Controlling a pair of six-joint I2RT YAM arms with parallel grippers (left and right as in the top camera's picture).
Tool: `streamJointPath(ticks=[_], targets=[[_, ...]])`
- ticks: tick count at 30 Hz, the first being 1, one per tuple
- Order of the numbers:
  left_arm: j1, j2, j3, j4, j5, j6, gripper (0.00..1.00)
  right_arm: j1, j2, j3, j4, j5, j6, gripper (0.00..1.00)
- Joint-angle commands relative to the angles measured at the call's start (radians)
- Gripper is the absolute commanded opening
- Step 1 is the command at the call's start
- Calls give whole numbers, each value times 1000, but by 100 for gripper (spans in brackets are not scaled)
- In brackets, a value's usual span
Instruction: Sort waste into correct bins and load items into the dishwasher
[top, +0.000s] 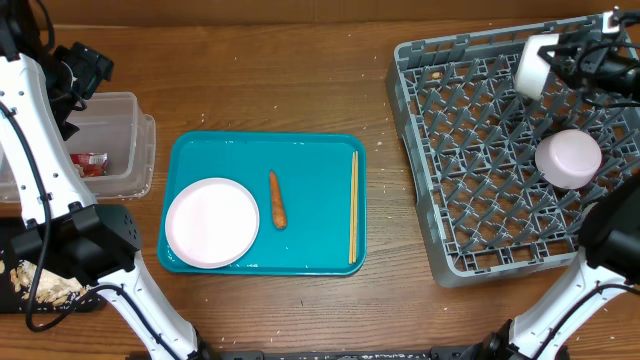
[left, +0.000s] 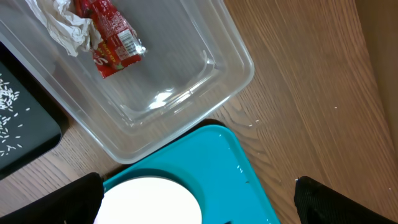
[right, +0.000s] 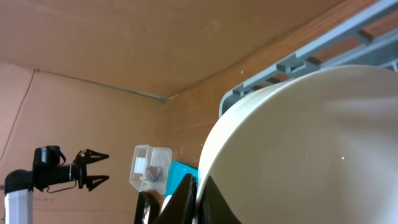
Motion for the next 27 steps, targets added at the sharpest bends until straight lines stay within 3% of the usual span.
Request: streamJointPath(ticks=[1, 9, 25, 27], targets=[[-6, 5, 7, -2, 3, -13, 100, 6, 39, 3, 46, -54, -1, 5], [-6, 5, 7, -2, 3, -13, 100, 0, 119, 3, 153, -54, 113, 8], [-6, 5, 7, -2, 3, -13, 100, -93, 124, 5, 97, 47, 184, 10], [-6, 5, 7, -2, 3, -13, 100, -105, 124, 10, 79, 48, 184, 14]])
